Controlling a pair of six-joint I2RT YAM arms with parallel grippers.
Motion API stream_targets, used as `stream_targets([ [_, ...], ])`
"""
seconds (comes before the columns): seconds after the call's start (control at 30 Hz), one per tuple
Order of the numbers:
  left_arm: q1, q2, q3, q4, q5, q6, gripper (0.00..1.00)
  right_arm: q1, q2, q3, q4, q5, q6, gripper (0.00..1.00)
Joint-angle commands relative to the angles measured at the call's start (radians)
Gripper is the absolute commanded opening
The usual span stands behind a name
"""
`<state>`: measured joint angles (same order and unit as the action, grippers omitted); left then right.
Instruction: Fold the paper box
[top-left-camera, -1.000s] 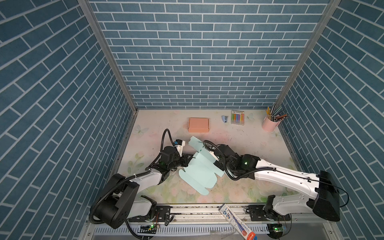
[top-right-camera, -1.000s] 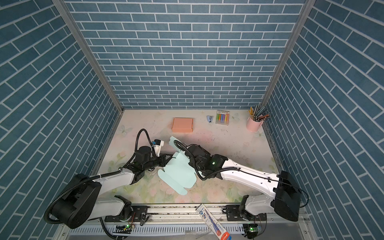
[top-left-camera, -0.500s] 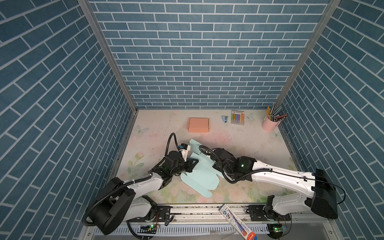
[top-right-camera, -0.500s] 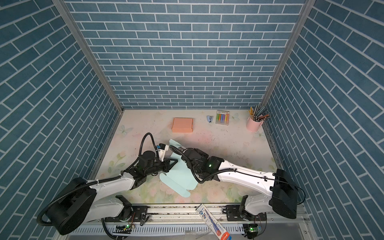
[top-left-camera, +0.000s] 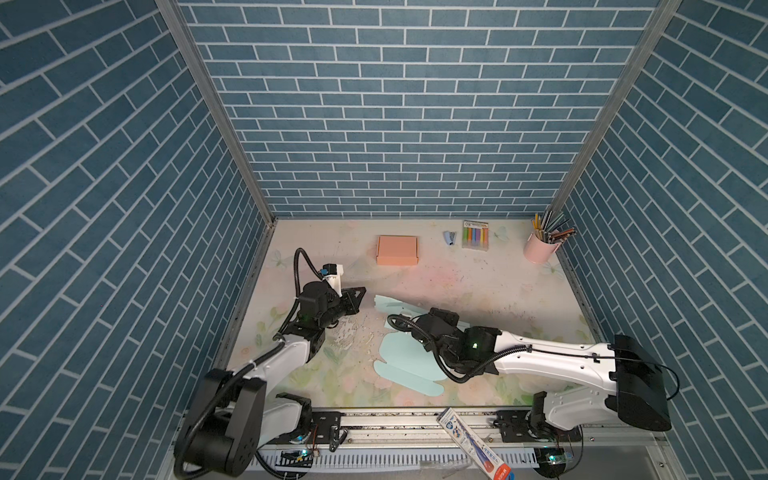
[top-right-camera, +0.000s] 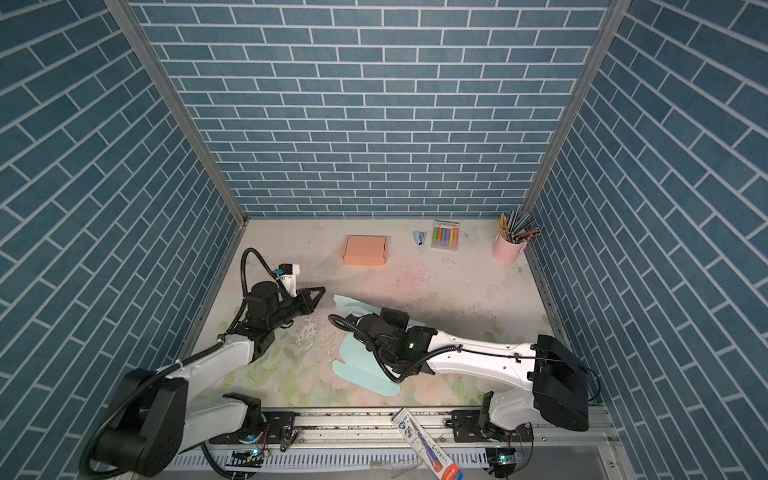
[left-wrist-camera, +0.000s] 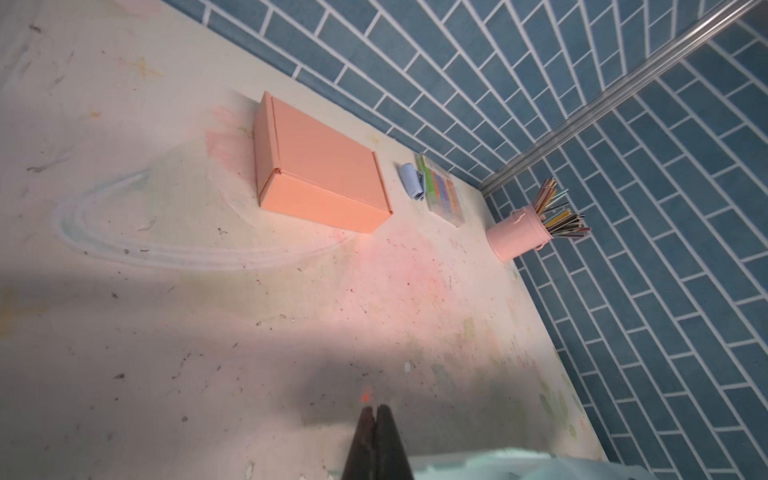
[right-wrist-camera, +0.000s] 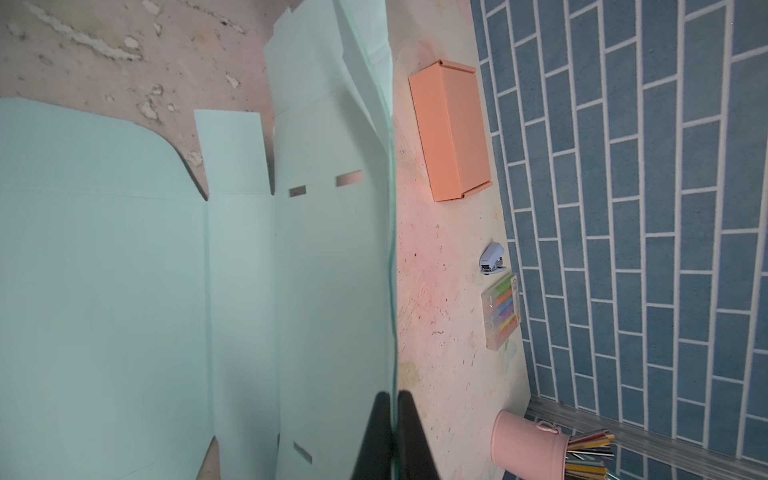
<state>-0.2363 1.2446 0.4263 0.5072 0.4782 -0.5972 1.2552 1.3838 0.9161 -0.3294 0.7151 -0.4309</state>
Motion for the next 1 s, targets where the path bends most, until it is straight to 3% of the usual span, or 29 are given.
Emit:
stream_targets([
  [0.0,0.015,0.109,0.064,0.058,0.038,0.042,0.0,0.007,0.002,-0.011,0.043,0.014,-0.113,0.0],
  [0.23,-0.018,0.303,0.126,0.1,0.103,0.075,0.0,0.008,0.027,-0.054,0.126,0.017,-0.232,0.0],
  [0.43,-0.087,0.353,0.106,0.118,0.103,0.097,0.0,-0.005,0.07,-0.089,0.191,0.041,-0.303,0.0],
  [0.97,-0.217,0.249,-0.028,0.146,0.121,0.071,0.0,-0.022,0.087,-0.148,0.28,0.054,-0.373,0.0],
])
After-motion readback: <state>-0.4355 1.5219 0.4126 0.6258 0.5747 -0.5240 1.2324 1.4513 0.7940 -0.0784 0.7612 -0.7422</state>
